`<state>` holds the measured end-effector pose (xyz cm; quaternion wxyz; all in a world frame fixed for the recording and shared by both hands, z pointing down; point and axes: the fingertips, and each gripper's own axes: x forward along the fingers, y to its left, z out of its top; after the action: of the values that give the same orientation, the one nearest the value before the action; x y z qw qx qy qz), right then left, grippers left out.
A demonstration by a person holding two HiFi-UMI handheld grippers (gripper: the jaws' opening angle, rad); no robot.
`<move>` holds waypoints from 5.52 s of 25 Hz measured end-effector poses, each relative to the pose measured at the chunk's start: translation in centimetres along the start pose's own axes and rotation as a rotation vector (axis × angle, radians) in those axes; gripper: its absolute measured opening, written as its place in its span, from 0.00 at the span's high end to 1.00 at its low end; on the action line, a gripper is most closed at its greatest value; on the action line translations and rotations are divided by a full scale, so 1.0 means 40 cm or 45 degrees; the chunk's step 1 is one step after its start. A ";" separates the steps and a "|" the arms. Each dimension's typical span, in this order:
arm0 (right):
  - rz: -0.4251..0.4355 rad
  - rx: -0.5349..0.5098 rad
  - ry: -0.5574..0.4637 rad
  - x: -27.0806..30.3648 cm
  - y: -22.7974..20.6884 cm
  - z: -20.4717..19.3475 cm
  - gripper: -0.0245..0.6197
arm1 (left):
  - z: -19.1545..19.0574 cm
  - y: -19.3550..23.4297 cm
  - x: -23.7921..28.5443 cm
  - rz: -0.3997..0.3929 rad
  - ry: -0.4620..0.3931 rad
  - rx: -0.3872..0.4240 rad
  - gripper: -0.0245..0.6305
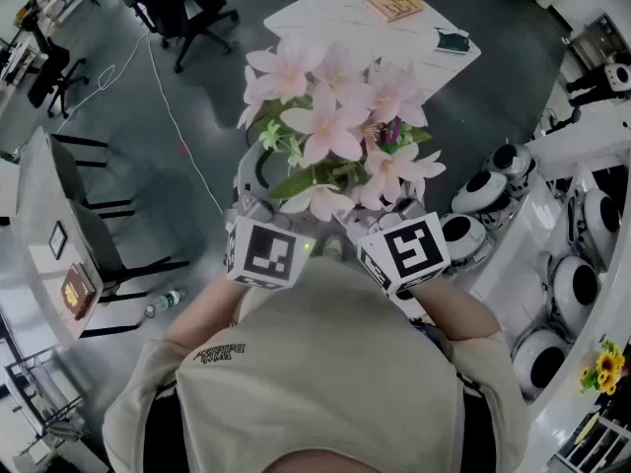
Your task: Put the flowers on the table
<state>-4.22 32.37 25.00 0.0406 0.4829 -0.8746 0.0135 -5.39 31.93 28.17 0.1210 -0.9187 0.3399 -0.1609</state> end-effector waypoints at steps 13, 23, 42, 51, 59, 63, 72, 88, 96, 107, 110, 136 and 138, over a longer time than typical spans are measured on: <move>-0.014 -0.001 -0.004 0.003 -0.013 0.000 0.29 | 0.011 0.002 0.014 -0.018 -0.019 0.015 0.27; -0.016 0.039 0.000 -0.002 -0.051 -0.014 0.29 | 0.007 -0.012 0.050 -0.032 0.005 -0.014 0.27; -0.006 0.046 -0.044 -0.030 -0.221 -0.020 0.29 | 0.068 -0.056 0.211 -0.029 -0.009 -0.015 0.27; 0.025 0.033 -0.067 -0.020 -0.273 -0.024 0.29 | 0.075 -0.052 0.263 0.012 -0.012 -0.004 0.27; 0.023 0.027 -0.063 0.062 -0.324 -0.036 0.29 | 0.050 0.014 0.329 0.025 -0.027 -0.010 0.27; 0.012 0.018 -0.060 0.173 -0.363 -0.027 0.29 | 0.028 0.114 0.387 0.009 -0.035 -0.013 0.27; -0.019 0.021 -0.056 0.397 -0.473 0.007 0.29 | 0.002 0.319 0.531 -0.021 -0.041 -0.017 0.27; -0.068 0.027 -0.053 0.745 -0.590 0.072 0.29 | -0.039 0.651 0.696 -0.053 -0.040 -0.050 0.27; -0.097 0.018 -0.064 0.871 -0.645 0.090 0.29 | -0.055 0.769 0.772 -0.071 -0.061 -0.029 0.27; -0.068 0.021 -0.052 0.944 -0.703 0.072 0.29 | -0.090 0.820 0.843 -0.047 -0.030 -0.026 0.27; -0.047 0.036 -0.033 0.948 -0.733 0.065 0.29 | -0.099 0.815 0.873 -0.045 -0.012 -0.033 0.27; 0.041 0.025 -0.051 1.035 -0.895 0.090 0.29 | -0.048 0.891 1.039 0.051 0.007 -0.063 0.27; 0.047 0.014 -0.067 1.069 -0.911 0.101 0.29 | -0.046 0.926 1.058 0.068 -0.003 -0.044 0.27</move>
<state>3.68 -23.39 24.00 0.0144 0.4670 -0.8841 0.0064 2.57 -23.76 26.62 0.1097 -0.9114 0.3669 -0.1507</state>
